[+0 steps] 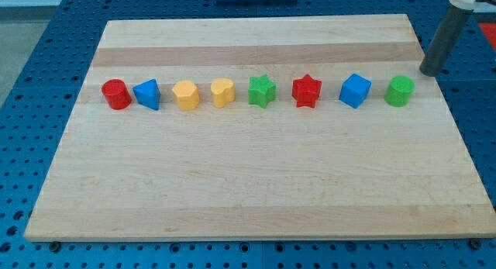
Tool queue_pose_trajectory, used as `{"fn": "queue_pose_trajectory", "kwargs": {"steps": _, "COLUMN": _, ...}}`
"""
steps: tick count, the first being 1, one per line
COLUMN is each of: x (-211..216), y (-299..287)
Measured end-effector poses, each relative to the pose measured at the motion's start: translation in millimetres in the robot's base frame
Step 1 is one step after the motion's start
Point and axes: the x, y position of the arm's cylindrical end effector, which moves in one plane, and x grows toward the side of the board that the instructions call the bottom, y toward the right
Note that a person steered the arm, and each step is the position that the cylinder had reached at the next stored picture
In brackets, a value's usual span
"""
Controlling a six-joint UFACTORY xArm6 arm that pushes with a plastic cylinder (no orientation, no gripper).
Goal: Slide the green circle to the top right
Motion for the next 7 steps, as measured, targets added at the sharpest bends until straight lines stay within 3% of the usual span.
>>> {"fn": "queue_pose_trajectory", "kwargs": {"steps": 2, "x": 97.5, "y": -6.8}}
{"fn": "queue_pose_trajectory", "kwargs": {"steps": 3, "x": 131.0, "y": -53.0}}
{"fn": "queue_pose_trajectory", "kwargs": {"steps": 4, "x": 139.0, "y": -77.9}}
{"fn": "queue_pose_trajectory", "kwargs": {"steps": 7, "x": 107.6, "y": -79.7}}
